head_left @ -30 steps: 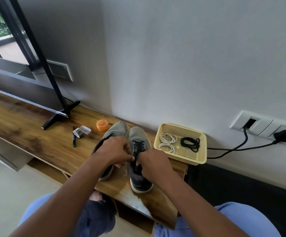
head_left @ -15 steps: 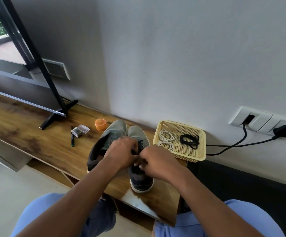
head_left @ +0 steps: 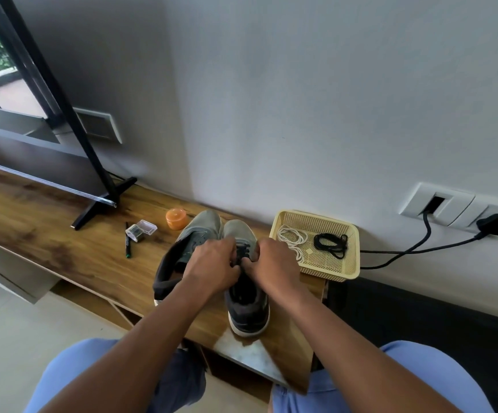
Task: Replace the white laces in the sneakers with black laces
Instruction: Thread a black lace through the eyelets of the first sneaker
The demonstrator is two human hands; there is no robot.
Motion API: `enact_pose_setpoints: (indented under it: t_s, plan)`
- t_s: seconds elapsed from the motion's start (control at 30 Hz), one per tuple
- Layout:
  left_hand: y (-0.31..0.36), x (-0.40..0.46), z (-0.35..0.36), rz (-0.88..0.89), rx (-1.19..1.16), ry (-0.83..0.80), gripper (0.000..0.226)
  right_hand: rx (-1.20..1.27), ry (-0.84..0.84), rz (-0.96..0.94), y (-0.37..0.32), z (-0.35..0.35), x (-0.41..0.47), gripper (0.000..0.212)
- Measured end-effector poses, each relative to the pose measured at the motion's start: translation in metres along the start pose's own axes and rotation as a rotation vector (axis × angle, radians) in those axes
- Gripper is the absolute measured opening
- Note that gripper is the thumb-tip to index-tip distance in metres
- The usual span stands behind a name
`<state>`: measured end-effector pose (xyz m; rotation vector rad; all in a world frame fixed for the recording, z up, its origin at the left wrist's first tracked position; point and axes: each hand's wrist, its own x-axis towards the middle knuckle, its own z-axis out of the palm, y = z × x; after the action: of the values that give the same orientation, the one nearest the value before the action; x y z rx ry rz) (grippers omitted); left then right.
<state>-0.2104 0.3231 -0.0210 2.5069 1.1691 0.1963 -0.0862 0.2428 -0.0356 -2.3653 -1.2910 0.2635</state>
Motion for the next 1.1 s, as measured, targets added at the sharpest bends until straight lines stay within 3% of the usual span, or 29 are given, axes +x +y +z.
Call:
enact_pose_setpoints:
  t_s: [0.13,0.23,0.33,0.47,0.63,0.77,0.87,1.1]
  plan:
    - [-0.003,0.0,-0.002,0.049,0.031,-0.032,0.027,-0.059,-0.059,-0.271,0.0,-0.003,-0.003,0.037]
    - [-0.004,-0.001,0.0,0.101,0.071,-0.049,0.039,-0.14,-0.132,-0.367,0.0,-0.007,-0.006,0.04]
    - [-0.006,-0.003,0.003,0.101,0.049,-0.044,0.035,-0.246,-0.193,-0.348,-0.003,-0.009,-0.008,0.028]
    - [-0.007,-0.005,0.01,0.084,0.05,-0.013,0.04,-0.287,-0.208,-0.311,-0.003,-0.011,-0.012,0.031]
    - [0.003,-0.011,0.021,0.097,0.102,0.072,0.034,-0.306,-0.176,-0.288,-0.003,-0.004,-0.015,0.052]
    - [0.003,-0.006,0.017,0.096,0.068,-0.029,0.04,-0.314,-0.123,-0.258,-0.004,0.006,-0.016,0.06]
    - [0.0,-0.005,0.01,0.081,0.077,-0.141,0.051,-0.297,-0.069,-0.264,-0.002,0.011,-0.017,0.053]
    - [0.003,-0.006,0.018,0.026,0.039,-0.062,0.042,-0.303,-0.002,-0.262,-0.001,0.016,-0.017,0.044]
